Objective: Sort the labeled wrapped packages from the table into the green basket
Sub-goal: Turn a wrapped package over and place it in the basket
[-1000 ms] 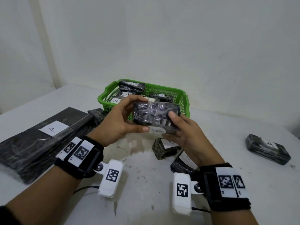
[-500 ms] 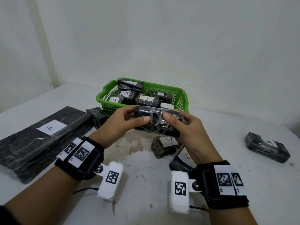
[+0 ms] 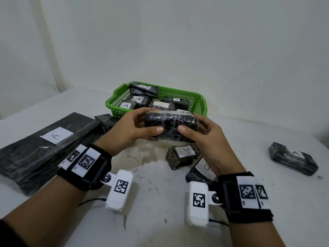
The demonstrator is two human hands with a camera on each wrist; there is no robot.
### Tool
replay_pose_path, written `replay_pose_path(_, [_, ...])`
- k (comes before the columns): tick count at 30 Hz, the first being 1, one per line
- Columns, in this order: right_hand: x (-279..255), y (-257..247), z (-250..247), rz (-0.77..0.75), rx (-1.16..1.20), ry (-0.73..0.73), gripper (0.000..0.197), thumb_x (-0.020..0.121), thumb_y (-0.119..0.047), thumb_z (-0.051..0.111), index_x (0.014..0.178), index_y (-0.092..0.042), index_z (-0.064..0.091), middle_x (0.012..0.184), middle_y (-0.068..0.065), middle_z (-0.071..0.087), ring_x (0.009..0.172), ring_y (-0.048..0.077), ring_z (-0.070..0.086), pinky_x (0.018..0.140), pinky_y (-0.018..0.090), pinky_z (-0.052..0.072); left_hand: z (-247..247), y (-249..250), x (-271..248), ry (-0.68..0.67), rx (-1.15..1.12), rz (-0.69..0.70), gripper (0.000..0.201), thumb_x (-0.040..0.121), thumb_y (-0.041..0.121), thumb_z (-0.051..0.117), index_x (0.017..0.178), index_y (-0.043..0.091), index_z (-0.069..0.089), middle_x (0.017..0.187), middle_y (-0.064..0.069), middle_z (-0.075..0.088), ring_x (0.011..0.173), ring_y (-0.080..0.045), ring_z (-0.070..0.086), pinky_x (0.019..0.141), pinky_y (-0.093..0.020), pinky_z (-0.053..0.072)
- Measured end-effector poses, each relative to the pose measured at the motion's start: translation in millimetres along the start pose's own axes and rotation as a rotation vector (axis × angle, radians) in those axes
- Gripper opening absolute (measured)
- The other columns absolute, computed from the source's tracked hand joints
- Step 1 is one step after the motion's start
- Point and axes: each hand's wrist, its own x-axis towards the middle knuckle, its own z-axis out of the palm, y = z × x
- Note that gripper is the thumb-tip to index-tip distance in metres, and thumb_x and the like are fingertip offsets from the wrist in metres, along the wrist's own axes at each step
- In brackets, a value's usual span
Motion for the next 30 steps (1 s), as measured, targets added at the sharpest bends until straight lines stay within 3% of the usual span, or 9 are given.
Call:
replay_pose_path(3, [-2,-2,-2,0.021,-0.044,-0.040,0.093,0.058,-0.039,0.100,0.139,-0.022,0.058,0.133,-0.004,0.071,0.120,0.013,0.070,0.104,0.038,0.056,-2,2,-1,0.016,0.056,0.070,0.072,0.069,0.008,0.084,0.135,0.010,0.057,0.133,-0.004,0.069,0.126,-0.020,0.065,0.100,-0.039,0.057])
replay_pose_path(5, [-1,-4,-3,0.078,-0.001,-0.061,0.087,0.062,-0.041,0.095,0.138,-0.021,0.057,0.134,0.001,0.069,0.117,0.018,0.073,0.100,0.037,0.058,-3,1,-1,0.007,0.081,0.117,0.076,0.066,0.003,0.085,0.135,0.010,0.055,0.135,-0.003,0.065,0.130,-0.016,0.061,0.099,-0.031,0.057])
replay_pose_path(8, [-1,-7,-4,0.192,0.113,-0.069,0.082,0.077,-0.038,0.090,0.142,-0.004,0.054,0.127,0.017,0.073,0.108,0.029,0.076,0.091,0.040,0.062,0,1,-2,-0.050,0.090,0.151,0.076,0.068,-0.007,0.083,0.136,0.008,0.053,0.141,-0.006,0.058,0.134,-0.013,0.057,0.099,-0.029,0.056])
replay_pose_path(11, [-2,-7,-6,0.210,0.127,-0.079,0.076,0.071,-0.029,0.086,0.134,0.004,0.060,0.120,0.020,0.076,0.101,0.031,0.078,0.085,0.038,0.064,0,0,-2,-0.089,0.103,0.123,0.080,0.072,-0.010,0.084,0.141,0.011,0.050,0.144,0.000,0.056,0.131,-0.004,0.058,0.099,-0.022,0.054])
replay_pose_path(15, [2,0,-10,0.140,0.015,-0.036,0.103,0.052,-0.033,0.103,0.141,-0.006,0.058,0.133,0.010,0.071,0.116,0.025,0.073,0.097,0.043,0.060,0,-3,-2,-0.114,0.013,-0.035,0.088,0.068,0.047,0.092,0.144,0.025,0.054,0.141,0.000,0.063,0.128,-0.021,0.064,0.101,-0.036,0.055])
replay_pose_path(16, [3,2,-10,0.127,0.004,-0.036,0.101,0.050,-0.036,0.101,0.139,-0.010,0.060,0.132,0.009,0.072,0.118,0.025,0.072,0.101,0.047,0.059,1,-3,-1,-0.078,0.015,-0.047,0.081,0.071,0.050,0.089,0.141,0.023,0.058,0.136,-0.003,0.068,0.125,-0.024,0.066,0.100,-0.036,0.055])
replay_pose_path(18, [3,4,-8,0.113,-0.003,-0.049,0.093,0.049,-0.047,0.100,0.131,-0.018,0.068,0.129,0.007,0.074,0.120,0.026,0.071,0.105,0.052,0.055,4,-2,0,-0.020,0.054,-0.039,0.061,0.081,0.037,0.083,0.135,0.017,0.063,0.128,-0.005,0.073,0.120,-0.026,0.069,0.099,-0.036,0.056])
replay_pose_path(22, [2,3,-2,0.058,-0.025,-0.003,0.089,0.042,-0.066,0.099,0.118,-0.025,0.076,0.124,0.003,0.077,0.119,0.025,0.072,0.106,0.053,0.054,5,-3,-2,-0.052,0.040,-0.057,0.052,0.086,0.025,0.077,0.135,0.015,0.063,0.129,-0.006,0.072,0.118,-0.024,0.070,0.104,-0.041,0.054])
replay_pose_path(30, [-2,-5,-2,0.071,0.030,-0.007,0.094,0.050,-0.038,0.105,0.133,-0.020,0.063,0.135,0.008,0.069,0.120,0.023,0.071,0.101,0.046,0.059,-2,-4,2,-0.026,-0.102,-0.046,0.060,0.079,0.022,0.083,0.135,0.013,0.063,0.131,-0.013,0.070,0.118,-0.030,0.069,0.092,-0.036,0.060])
